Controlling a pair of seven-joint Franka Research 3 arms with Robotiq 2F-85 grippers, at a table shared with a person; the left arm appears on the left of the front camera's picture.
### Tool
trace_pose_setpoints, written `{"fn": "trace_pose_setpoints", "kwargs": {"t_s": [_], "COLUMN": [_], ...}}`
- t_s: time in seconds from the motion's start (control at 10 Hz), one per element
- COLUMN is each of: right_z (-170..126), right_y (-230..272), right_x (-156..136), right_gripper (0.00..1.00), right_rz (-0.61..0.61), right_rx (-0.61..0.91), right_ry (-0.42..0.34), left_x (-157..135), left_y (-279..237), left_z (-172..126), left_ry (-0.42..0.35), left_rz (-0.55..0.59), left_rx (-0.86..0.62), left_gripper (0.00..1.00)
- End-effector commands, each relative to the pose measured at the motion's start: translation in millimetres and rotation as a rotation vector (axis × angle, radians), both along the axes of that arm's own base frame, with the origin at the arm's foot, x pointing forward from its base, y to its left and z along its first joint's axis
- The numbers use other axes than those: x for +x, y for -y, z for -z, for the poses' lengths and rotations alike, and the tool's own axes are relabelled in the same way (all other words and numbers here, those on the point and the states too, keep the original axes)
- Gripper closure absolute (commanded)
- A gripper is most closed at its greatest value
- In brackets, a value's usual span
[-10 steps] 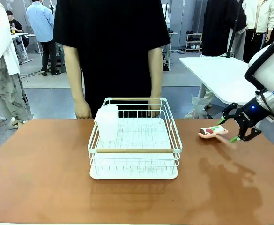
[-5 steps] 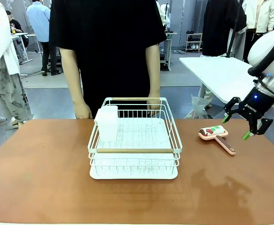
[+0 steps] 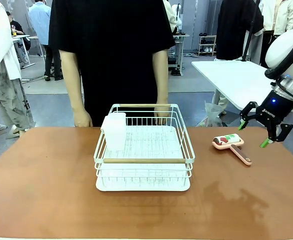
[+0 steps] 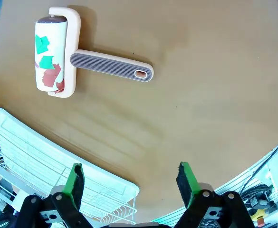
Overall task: Clean the table.
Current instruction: Place the Lint Roller down when the Dish drying rack is positioned in the middle of the table.
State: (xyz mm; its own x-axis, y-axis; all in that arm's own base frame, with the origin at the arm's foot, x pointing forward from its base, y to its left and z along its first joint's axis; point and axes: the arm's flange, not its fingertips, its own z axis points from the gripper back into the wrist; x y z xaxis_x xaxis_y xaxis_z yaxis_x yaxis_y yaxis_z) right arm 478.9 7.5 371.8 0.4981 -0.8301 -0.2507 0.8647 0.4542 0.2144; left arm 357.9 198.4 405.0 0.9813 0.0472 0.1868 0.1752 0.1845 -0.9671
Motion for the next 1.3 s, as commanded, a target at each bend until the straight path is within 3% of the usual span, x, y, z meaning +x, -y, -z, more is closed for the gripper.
{"fn": "trace_pose_setpoints", "kwargs": {"t_s": [0.0,1.2], "right_z": [2.5,2.5], "right_y": [-0.8,-0.8], "right_x": [-0.2,-0.2], "right_gripper": [0.0,0.0], "right_rz": [0.001,0.001], "right_rx": [0.01,0.01], "right_ry": [0.012,0.012], "left_x": [-2.0,-2.0], "left_y": [-2.1,-2.1], "left_z": [-0.7,-0.7], "left_ry": [0.004,0.004], "left_rz": [0.0,0.0], "left_rx": [-0.002,-0.002], "left_gripper": [0.0,0.0]}}
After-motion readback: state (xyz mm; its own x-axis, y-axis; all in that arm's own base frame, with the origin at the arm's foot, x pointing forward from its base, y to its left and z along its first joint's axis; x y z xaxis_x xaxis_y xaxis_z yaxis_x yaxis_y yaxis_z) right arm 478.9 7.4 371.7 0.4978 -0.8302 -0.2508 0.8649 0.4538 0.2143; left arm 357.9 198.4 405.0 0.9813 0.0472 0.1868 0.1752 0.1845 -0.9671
